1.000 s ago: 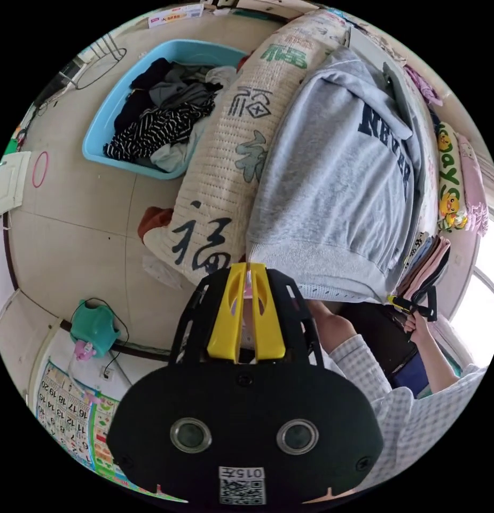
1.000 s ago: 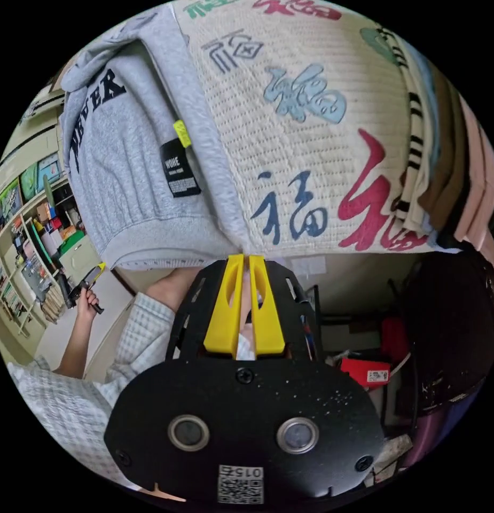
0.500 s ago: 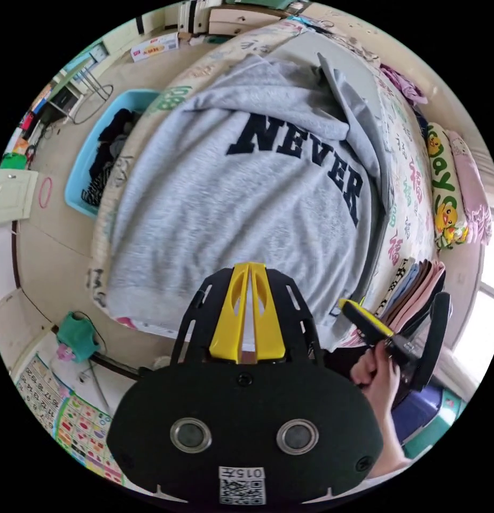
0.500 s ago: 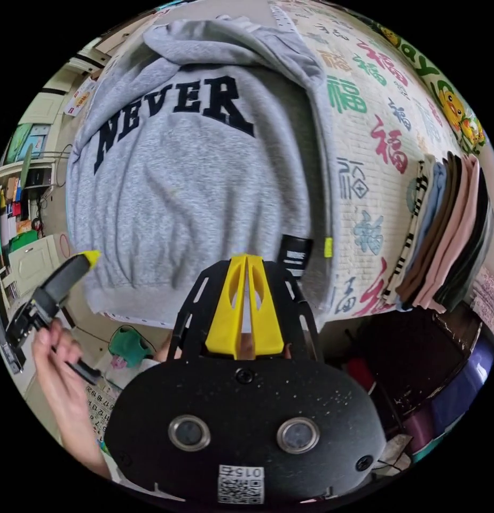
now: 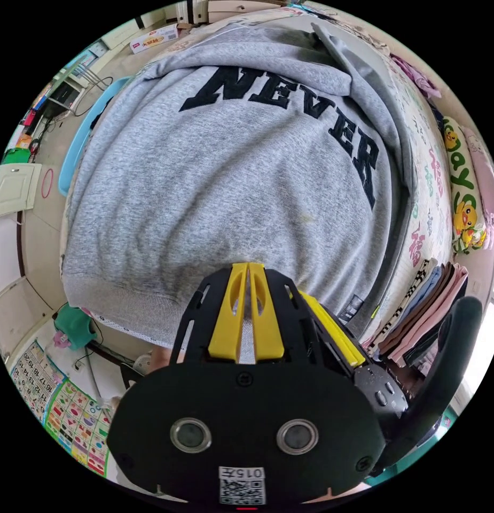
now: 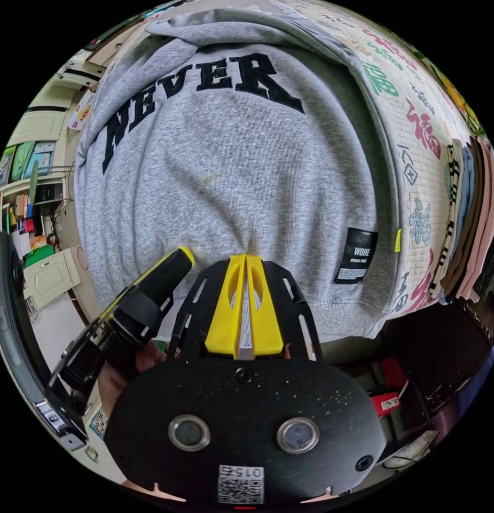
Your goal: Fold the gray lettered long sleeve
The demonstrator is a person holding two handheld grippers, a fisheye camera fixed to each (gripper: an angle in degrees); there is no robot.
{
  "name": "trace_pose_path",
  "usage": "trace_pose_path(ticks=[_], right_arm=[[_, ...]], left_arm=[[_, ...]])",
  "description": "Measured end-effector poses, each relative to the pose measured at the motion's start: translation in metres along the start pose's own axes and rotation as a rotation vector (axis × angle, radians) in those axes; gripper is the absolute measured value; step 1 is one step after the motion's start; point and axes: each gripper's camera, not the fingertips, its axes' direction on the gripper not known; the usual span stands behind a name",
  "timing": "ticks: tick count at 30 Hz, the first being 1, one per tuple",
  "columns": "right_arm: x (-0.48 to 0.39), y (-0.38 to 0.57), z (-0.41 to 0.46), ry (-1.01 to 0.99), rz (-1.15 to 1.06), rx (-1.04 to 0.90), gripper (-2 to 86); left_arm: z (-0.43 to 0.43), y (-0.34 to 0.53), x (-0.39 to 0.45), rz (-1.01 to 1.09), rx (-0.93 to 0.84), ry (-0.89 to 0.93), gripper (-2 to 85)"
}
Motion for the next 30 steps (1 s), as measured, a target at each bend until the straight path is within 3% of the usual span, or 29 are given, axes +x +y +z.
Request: trace_pose_path(ticks=[9, 14, 19, 30], right_arm=[[-0.058, 0.012, -0.071, 0.176, -0.115, 0.073, -1.0], [-0.084, 0.005, -0.102, 0.226, -0.116, 0.054, -1.0], [-0.126, 0.0, -0.124, 0.389, -0.407, -0.011, -1.0], [-0.144, -0.014, -0.165, 0.353, -0.422, -0.035, -1.0]], left_arm=[[0.006, 0.015, 0.009, -0.008, 0.041, 0.009, -0.7], [0.012, 0.019, -0.002, -0.088, 0.033, 0.116, -0.8], [0.015, 0.022, 0.012, -0.029, 0.039, 0.055, -0.8], [0.021, 0.022, 0.037, -0.004, 0.02, -0.016, -0.8]])
